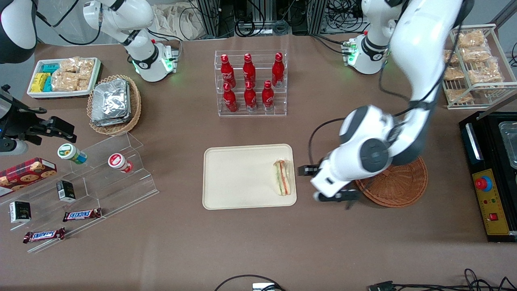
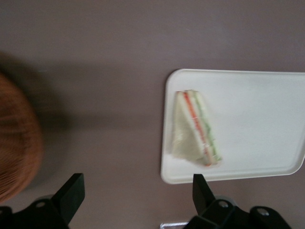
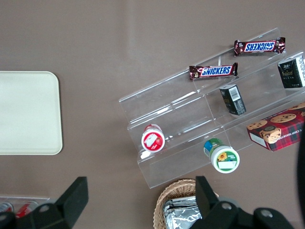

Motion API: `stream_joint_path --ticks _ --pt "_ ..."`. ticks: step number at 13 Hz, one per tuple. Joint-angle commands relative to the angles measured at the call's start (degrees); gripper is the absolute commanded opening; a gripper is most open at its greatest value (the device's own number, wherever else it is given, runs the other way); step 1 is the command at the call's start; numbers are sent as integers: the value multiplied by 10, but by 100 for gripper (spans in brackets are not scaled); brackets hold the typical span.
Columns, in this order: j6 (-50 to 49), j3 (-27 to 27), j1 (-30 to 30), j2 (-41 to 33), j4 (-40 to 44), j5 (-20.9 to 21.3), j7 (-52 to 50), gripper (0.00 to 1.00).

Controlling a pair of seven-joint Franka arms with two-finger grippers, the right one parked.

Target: Place sandwich from basket to tray

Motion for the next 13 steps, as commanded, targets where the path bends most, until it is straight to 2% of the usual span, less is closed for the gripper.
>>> stream_joint_path --ticks 1,2,6,7,9,13 --pt "-96 -3 63 -99 -23 1 9 100" --pt "-128 -3 85 -128 -22 2 12 100" --pt "-240 15 130 -196 -26 13 135 100" --pt "-241 15 139 -201 -31 18 167 100" --pt "-239 15 140 -210 -56 54 217 100" --pt "-178 16 141 -275 -165 59 218 100"
